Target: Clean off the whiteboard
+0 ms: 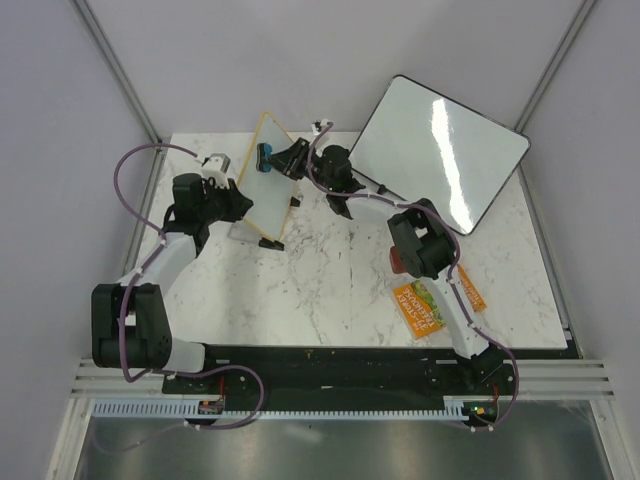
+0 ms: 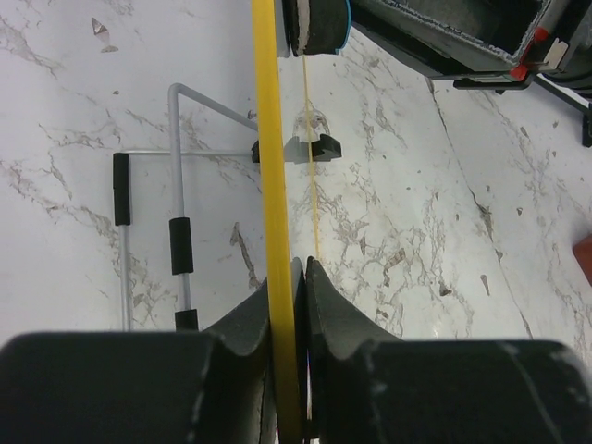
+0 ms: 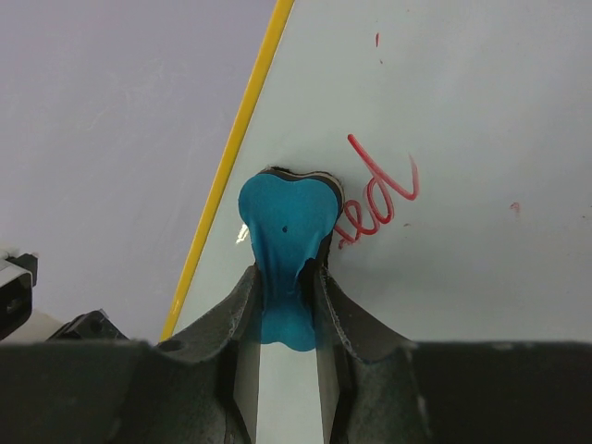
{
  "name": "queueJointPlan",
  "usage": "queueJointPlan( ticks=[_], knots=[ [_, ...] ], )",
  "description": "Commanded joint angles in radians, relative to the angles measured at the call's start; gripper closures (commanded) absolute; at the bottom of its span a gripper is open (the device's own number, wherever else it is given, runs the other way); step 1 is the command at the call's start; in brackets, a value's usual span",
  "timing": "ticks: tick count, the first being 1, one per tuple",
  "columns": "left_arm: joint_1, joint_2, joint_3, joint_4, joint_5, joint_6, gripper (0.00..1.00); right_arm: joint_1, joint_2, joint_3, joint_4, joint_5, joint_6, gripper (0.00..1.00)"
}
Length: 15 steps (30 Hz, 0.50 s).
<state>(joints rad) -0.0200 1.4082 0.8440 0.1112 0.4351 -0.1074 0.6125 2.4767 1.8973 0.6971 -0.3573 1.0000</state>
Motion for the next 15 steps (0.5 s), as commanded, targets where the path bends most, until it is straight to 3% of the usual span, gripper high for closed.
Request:
queueJointPlan(
  ticks=[1, 6, 15],
  knots=[
    [0.002, -0.064, 0.012, -0.013, -0.044, 0.049, 0.98, -0.002, -0.076, -0.03, 0.077, -0.019, 0.005, 1.0],
    [0.06, -0.11, 0.052, -0.004, 0.005, -0.021, 0.98, -0.002, -0.104, -0.063, 0.078, -0.009, -0.003, 1.0],
    [0.068, -0.115, 0.22, -0.087, 0.04, -0.066, 0.98, -0.002, -0.11, -0.086, 0.087, -0.011, 0.005, 1.0]
  ],
)
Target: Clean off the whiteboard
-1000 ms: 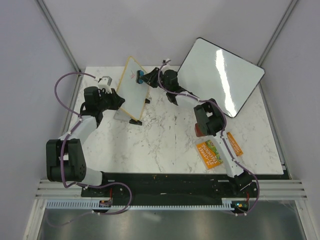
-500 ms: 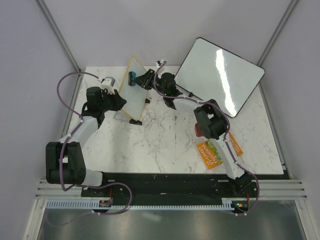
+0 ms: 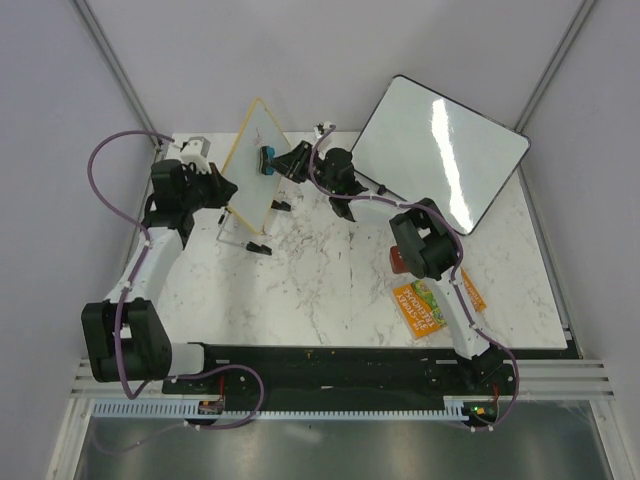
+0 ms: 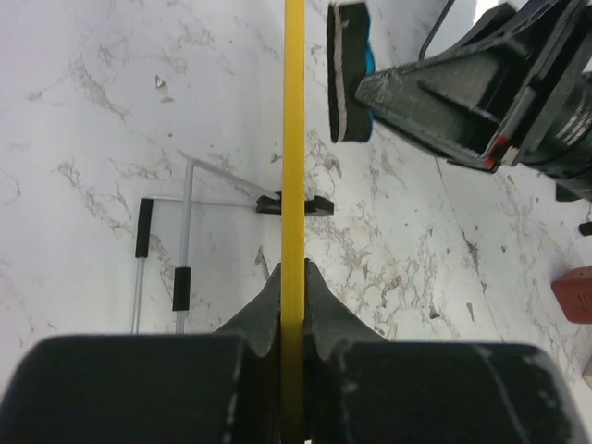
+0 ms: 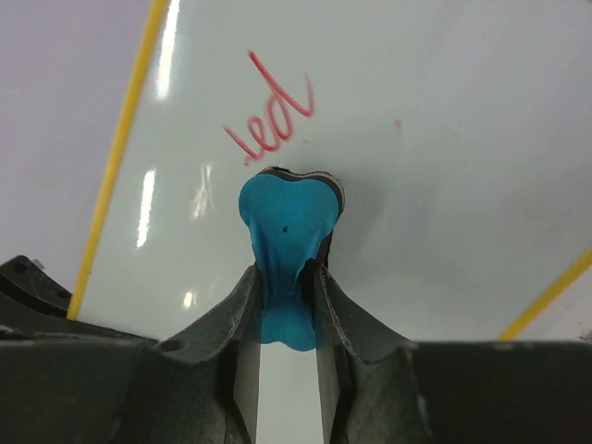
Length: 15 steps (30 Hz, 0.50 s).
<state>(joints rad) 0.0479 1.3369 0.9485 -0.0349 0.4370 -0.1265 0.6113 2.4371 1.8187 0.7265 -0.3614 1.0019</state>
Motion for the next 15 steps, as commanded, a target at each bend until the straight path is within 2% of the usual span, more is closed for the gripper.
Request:
queueJointPlan(
  ticks=[1, 6, 15],
  knots=[
    [-0.002, -0.048, 0.113, 0.059, 0.034, -0.056, 0.98, -0.002, -0.072, -0.006, 0.056, -0.01, 0.003, 1.0],
    [0.0, -0.105, 0.043, 0.047, -0.013, -0.102, 0.98, -0.001, -0.07, -0.012, 0.053, -0.014, 0.001, 1.0],
    [0.006, -0.222, -0.059, -0.029, -0.037, -0.038, 0.98, -0.004, -0.062, -0.006, 0.059, -0.028, 0.012, 1.0]
  ],
)
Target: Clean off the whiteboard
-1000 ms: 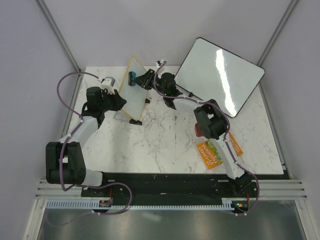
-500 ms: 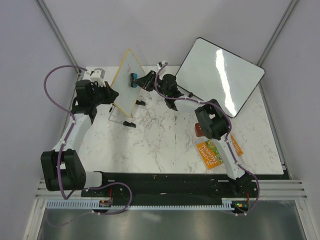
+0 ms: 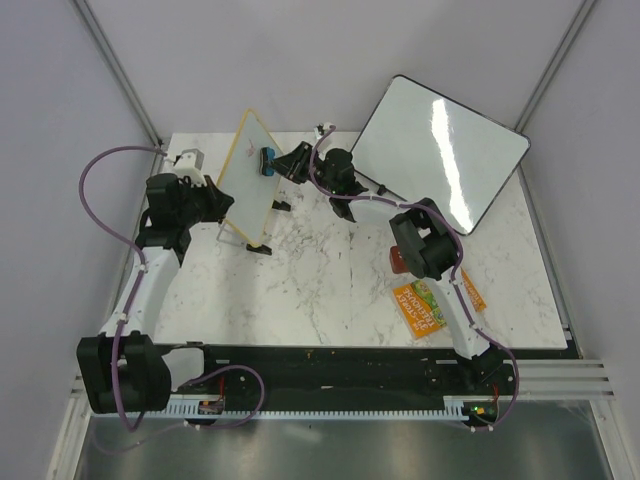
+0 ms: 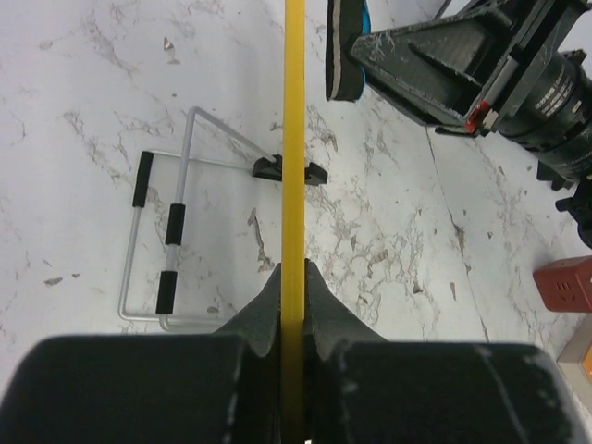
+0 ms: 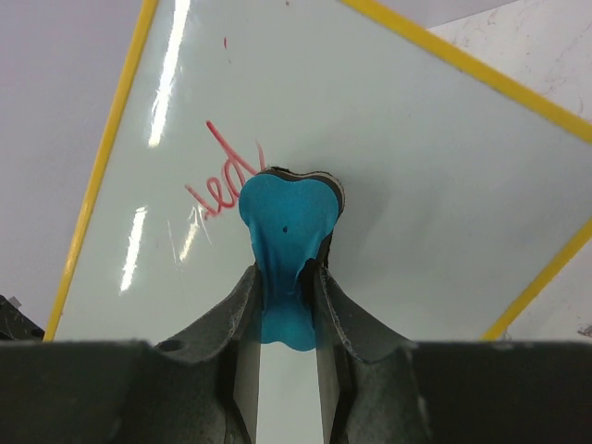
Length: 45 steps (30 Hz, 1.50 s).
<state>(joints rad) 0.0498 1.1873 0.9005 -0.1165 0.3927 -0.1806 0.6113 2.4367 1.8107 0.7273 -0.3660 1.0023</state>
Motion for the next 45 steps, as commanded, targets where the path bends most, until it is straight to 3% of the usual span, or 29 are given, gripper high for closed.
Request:
queueJointPlan(
  ticks=[1, 13, 33, 45],
  knots=[
    [0.004, -0.077, -0.017, 0.043, 0.015, 0.023, 0.98, -0.004, -0.059, 0.006, 0.058, -0.024, 0.012, 1.0],
    [0.018, -0.207, -0.097, -0.005, -0.094, 0.099, 0.98, -0.004, -0.053, 0.015, 0.044, -0.037, 0.01, 1.0],
    [0.018, -0.141, -0.097, -0.015, 0.067, 0.087, 0.98, -0.008, -0.016, 0.055, 0.021, -0.056, 0.025, 1.0],
    [-0.01, -0.126, -0.1, -0.058, 0.064, 0.119, 0.98, -0.012, -0.002, 0.056, 0.029, -0.067, 0.035, 1.0]
  ],
)
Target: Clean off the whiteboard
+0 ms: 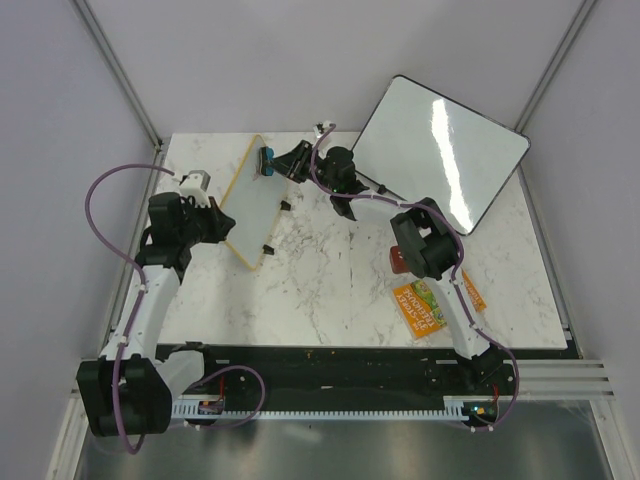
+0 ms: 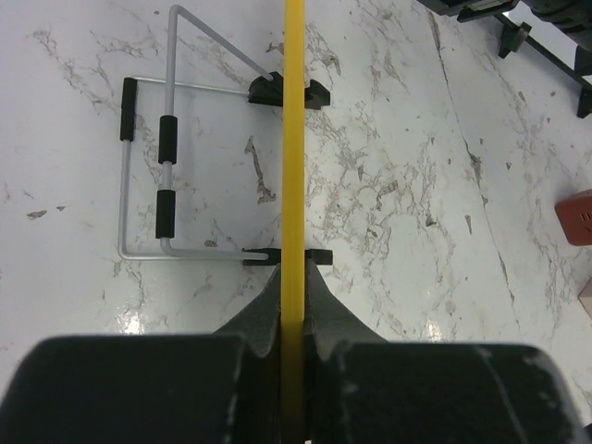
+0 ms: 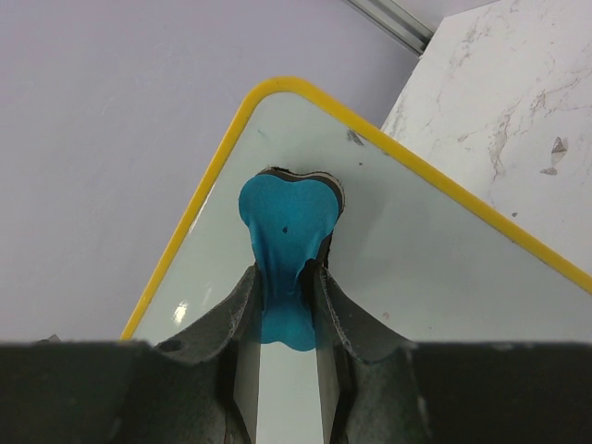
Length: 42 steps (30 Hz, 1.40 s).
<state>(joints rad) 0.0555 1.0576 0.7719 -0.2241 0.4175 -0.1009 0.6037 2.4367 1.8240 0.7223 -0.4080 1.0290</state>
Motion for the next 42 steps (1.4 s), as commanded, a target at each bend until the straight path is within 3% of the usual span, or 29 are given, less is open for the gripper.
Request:
queueJointPlan(
  ticks=[1, 14, 21, 26, 36, 42],
  knots=[
    [-0.014, 0.007, 0.03, 0.04, 0.035, 0.037, 0.98, -0.004, -0.002, 0.044, 0.028, -0.025, 0.006, 1.0],
    [-0.016, 0.053, 0.05, -0.001, 0.032, 0.03, 0.98, 0.039, 0.064, 0.144, -0.112, -0.017, -0.063, 1.0],
    [-0.019, 0.061, 0.055, 0.0, 0.041, 0.032, 0.98, 0.119, -0.005, 0.008, -0.121, 0.047, -0.15, 1.0],
    [-0.023, 0.061, 0.056, 0.0, 0.035, 0.033, 0.98, 0.188, -0.034, 0.006, -0.142, 0.061, -0.217, 1.0],
    [-0.029, 0.062, 0.055, 0.002, 0.027, 0.04, 0.98, 0.208, 0.038, 0.037, -0.044, -0.044, -0.133, 1.0],
    [-0.032, 0.064, 0.056, -0.001, 0.024, 0.041, 0.98, 0.191, 0.048, 0.038, -0.076, 0.001, -0.135, 1.0]
  ],
)
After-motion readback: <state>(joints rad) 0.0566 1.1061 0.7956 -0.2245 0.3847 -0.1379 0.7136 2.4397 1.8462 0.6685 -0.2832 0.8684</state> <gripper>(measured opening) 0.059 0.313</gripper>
